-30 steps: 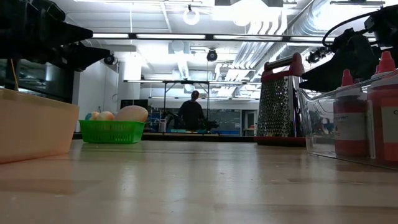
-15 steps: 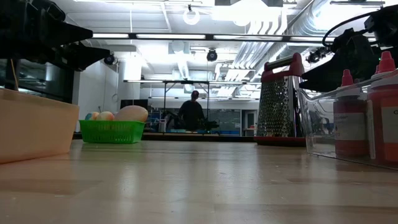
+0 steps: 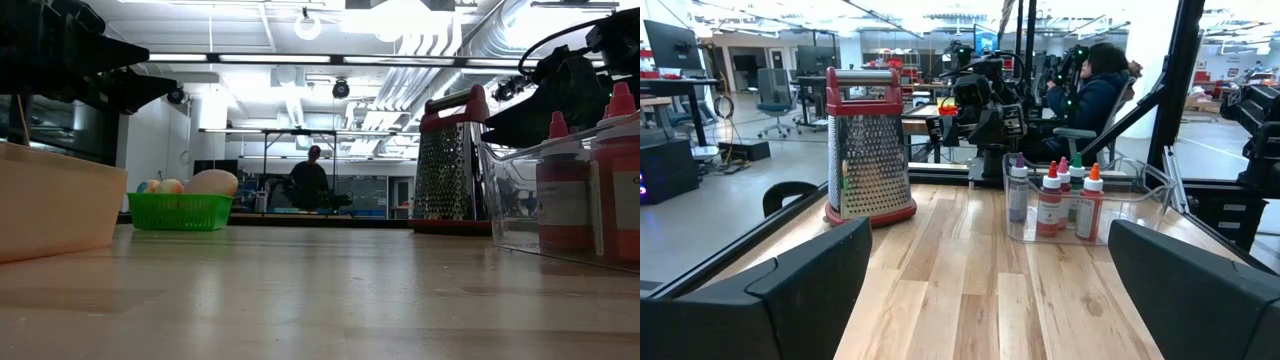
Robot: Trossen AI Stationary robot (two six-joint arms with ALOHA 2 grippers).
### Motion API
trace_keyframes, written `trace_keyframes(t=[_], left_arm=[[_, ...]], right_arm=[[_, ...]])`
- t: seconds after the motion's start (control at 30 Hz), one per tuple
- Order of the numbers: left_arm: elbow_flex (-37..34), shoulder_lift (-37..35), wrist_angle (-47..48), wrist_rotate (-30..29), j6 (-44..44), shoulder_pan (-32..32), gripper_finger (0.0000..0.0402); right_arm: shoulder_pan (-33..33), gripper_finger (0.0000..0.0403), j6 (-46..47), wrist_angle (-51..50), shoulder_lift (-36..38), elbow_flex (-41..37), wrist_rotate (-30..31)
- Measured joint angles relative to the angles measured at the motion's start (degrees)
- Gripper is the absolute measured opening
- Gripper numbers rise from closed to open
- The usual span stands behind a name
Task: Pick & Place Food Item
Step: Return to Home Position
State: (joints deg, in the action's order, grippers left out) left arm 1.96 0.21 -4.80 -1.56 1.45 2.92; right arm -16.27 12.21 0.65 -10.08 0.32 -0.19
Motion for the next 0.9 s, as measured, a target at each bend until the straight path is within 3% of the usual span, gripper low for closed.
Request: trace_keyframes(t=[0.9], left_arm=[[0.0, 1.97, -0.18, 0.01, 0.0, -0.05, 0.0398]], right_arm=[[0.02, 0.0205, 0.0, 0.01, -0.01, 0.0, 0.0]])
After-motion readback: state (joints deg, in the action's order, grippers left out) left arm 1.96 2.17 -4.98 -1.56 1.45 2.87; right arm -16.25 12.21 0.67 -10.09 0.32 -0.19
